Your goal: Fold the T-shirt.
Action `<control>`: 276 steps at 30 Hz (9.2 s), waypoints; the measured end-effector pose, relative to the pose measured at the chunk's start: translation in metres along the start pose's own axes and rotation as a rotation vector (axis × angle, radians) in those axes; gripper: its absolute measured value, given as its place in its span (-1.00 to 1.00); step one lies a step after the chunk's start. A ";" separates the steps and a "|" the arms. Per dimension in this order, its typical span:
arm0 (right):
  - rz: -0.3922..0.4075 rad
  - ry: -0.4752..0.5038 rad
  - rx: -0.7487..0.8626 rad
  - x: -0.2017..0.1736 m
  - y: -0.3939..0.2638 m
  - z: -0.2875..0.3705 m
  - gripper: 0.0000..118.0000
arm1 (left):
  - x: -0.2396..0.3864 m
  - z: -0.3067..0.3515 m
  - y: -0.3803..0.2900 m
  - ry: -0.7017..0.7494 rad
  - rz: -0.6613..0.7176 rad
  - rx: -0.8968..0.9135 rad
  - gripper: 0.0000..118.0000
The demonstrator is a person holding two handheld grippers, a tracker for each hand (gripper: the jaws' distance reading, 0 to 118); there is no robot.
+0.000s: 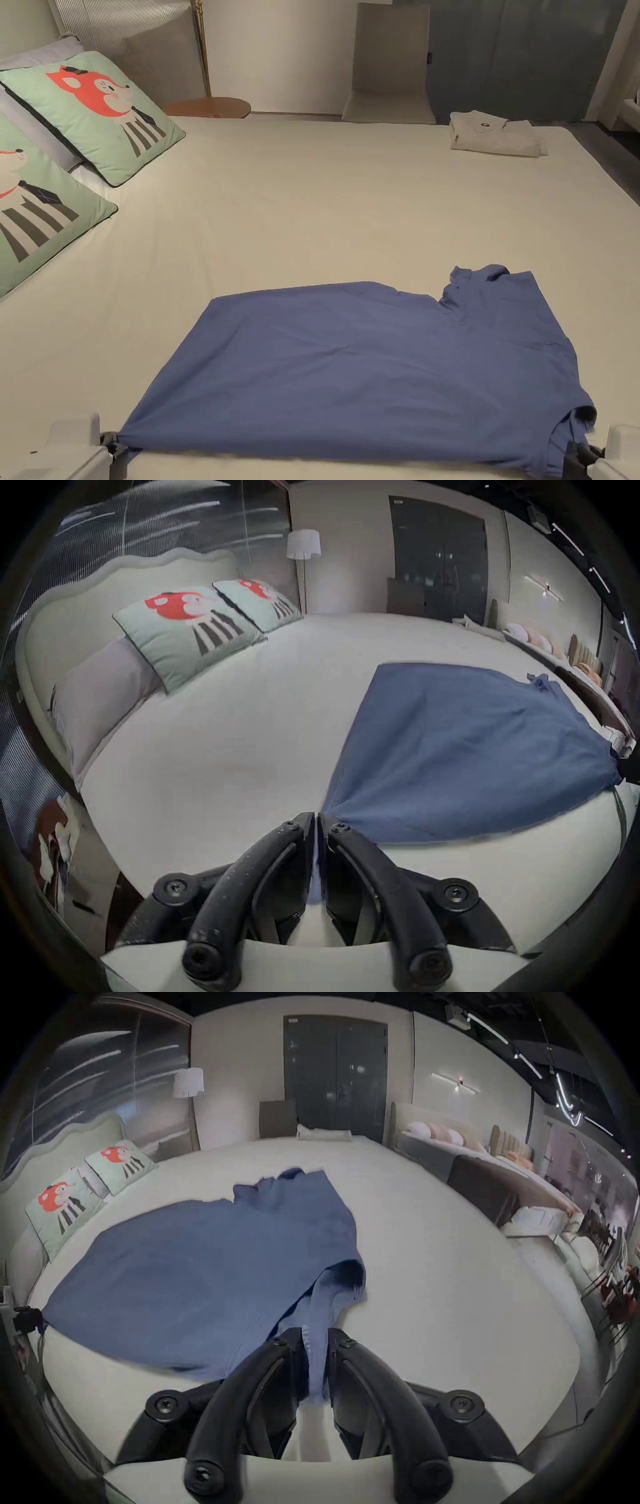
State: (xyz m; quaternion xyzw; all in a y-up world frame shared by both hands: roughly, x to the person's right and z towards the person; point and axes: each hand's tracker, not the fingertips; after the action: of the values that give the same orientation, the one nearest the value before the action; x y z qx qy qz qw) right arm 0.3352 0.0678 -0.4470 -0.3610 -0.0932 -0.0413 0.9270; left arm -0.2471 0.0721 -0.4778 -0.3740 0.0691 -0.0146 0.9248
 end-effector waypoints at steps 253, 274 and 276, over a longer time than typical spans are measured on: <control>0.173 0.102 0.634 -0.123 0.198 0.057 -0.99 | 0.081 -0.033 0.237 -0.197 0.049 0.184 -1.00; 0.202 0.088 0.458 -0.130 0.236 -0.072 -0.99 | 0.054 -0.244 0.273 -0.113 0.100 -0.224 0.54; 0.205 0.083 0.445 -0.129 0.235 -0.077 -0.99 | 0.059 -0.244 0.269 -0.114 0.063 -0.238 0.40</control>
State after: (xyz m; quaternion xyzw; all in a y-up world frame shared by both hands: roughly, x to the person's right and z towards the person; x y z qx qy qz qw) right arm 0.2542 0.1897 -0.6841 -0.1536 -0.0248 0.0595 0.9860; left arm -0.2292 0.0928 -0.8448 -0.4787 0.0295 0.0441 0.8764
